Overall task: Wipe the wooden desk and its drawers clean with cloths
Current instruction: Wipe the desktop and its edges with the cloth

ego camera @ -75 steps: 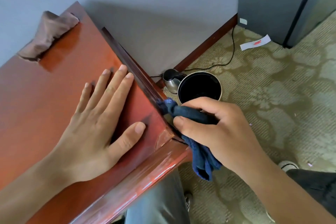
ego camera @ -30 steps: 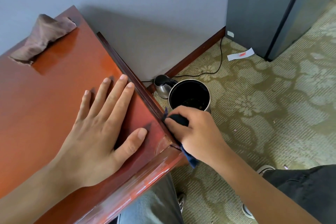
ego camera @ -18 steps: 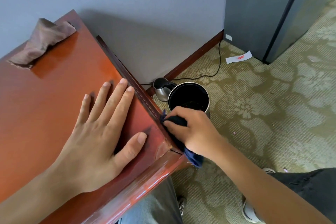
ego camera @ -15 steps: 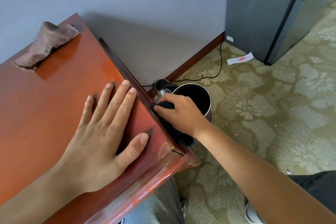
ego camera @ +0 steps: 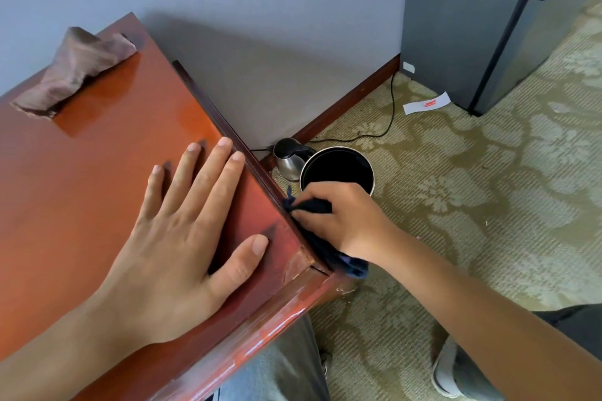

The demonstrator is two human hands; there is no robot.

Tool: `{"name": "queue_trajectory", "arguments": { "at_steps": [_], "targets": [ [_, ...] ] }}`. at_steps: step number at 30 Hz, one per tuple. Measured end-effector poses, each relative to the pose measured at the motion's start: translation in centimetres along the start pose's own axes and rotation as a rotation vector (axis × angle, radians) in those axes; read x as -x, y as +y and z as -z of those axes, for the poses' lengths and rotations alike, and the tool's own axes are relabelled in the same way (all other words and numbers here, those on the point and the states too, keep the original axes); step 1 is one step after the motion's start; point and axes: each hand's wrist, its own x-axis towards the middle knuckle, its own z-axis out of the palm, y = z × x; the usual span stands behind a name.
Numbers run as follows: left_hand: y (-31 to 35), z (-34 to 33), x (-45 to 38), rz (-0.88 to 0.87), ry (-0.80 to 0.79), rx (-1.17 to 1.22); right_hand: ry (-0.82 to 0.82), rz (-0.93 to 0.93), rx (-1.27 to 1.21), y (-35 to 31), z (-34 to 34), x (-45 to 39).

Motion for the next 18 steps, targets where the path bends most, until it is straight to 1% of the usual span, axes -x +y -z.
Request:
{"name": "queue_trajectory", "arguments": {
  "at_steps": [3,5,6,8,10,14,16,18],
  "targets": [
    [0.1,0.0,0.0,0.006,0.001,0.003,0.076,0.079,0.129,-0.8,-1.4,-5.7],
    [0.1,0.0,0.0,0.009,-0.003,0.003,0.102,0.08,0.201,-1.3,-2.0,-7.9],
    [0.0,0.1,0.0,0.011,-0.005,0.002,0.109,0.07,0.198,-1.4,-2.2,-8.2],
    [0.0,0.1,0.0,0.012,-0.006,0.003,0.12,0.072,0.134,-1.2,-2.0,-6.7],
    [0.0,0.0,0.0,0.013,-0.007,0.005,0.098,0.063,0.051,-0.3,-1.3,-3.1],
    [0.1,0.0,0.0,0.009,-0.002,0.008,-0.06,-0.046,-0.184,1.1,0.6,4.9],
    [0.2,0.1,0.0,0.009,0.002,0.014,-0.07,-0.048,-0.195,1.3,0.8,5.9],
    [0.2,0.1,0.0,0.011,0.0,0.012,-0.033,-0.013,-0.122,1.0,0.3,4.2]
  ]
}}
